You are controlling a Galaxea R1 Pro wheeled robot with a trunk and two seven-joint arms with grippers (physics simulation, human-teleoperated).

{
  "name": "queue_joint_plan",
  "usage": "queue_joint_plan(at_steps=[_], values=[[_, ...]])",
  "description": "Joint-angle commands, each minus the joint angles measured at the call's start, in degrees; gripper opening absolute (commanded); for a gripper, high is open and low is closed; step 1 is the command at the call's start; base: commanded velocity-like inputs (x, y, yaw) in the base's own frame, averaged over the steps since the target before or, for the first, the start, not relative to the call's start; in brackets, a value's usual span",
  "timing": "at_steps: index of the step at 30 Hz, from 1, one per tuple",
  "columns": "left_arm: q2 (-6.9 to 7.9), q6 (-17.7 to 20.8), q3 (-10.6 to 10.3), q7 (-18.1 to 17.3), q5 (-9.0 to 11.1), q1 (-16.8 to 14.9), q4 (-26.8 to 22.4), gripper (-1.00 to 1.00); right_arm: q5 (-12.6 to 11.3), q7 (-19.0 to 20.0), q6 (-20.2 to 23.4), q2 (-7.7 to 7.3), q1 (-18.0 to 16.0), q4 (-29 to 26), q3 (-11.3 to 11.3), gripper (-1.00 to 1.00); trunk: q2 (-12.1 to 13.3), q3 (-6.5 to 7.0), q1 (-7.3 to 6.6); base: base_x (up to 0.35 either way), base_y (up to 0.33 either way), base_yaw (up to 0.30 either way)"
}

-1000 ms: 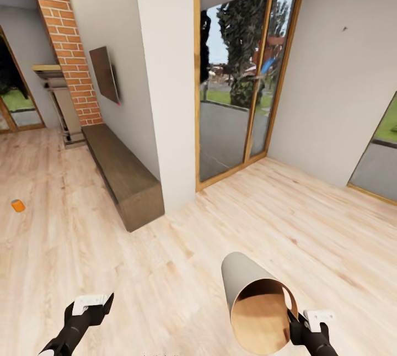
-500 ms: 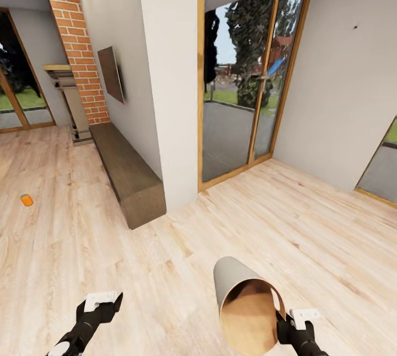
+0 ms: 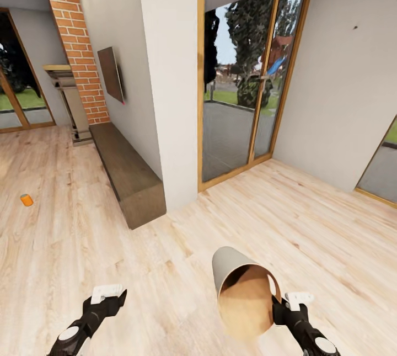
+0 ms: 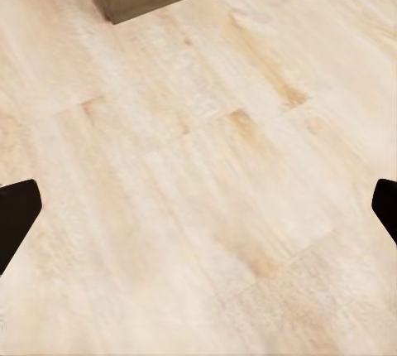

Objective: Put the three can of soda from the living room inside the tash can in the kitchen.

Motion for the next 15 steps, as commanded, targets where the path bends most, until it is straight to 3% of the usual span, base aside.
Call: queue_joint_plan(at_steps=[1,5,9,10,15], values=[[0.33,-0.3,0.2,-0.3,0.0,0.3,0.3,1.0,-0.3,0.4,-0.3,0.33,0.3,-0.3,0.1,-1.0,0.0,0.01,0.0,0.054,0.0,0.022],[-0.01,-1.6,0.6,-1.6,0.3,1.6,-0.6,1.0,-0.4,0.5,-1.7,1.6,1.7,-1.3,0.3,-1.0,0.0,0.04,0.0,0.114,0.0,0.109],[-0.18,-2.9,0.8,-2.9,0.4,2.9,-0.8,1.0,-0.5,-1.9,-3.0,2.86,3.1,-1.7,0.6,-1.0,0.0,0.12,0.0,0.213,0.0,0.208],[-0.19,-11.2,0.8,-3.0,0.4,9.4,-0.8,1.0,-0.9,-2.8,-9.5,4.89,8.3,-1.7,0.6,-1.0,0.0,0.14,0.0,0.275,0.0,0.231],[-0.21,-11.5,0.8,-3.1,0.4,9.7,-0.8,1.0,-0.9,-3.4,-9.8,5.05,8.6,-1.7,0.7,-1.0,0.0,0.26,0.0,0.306,0.0,0.24]])
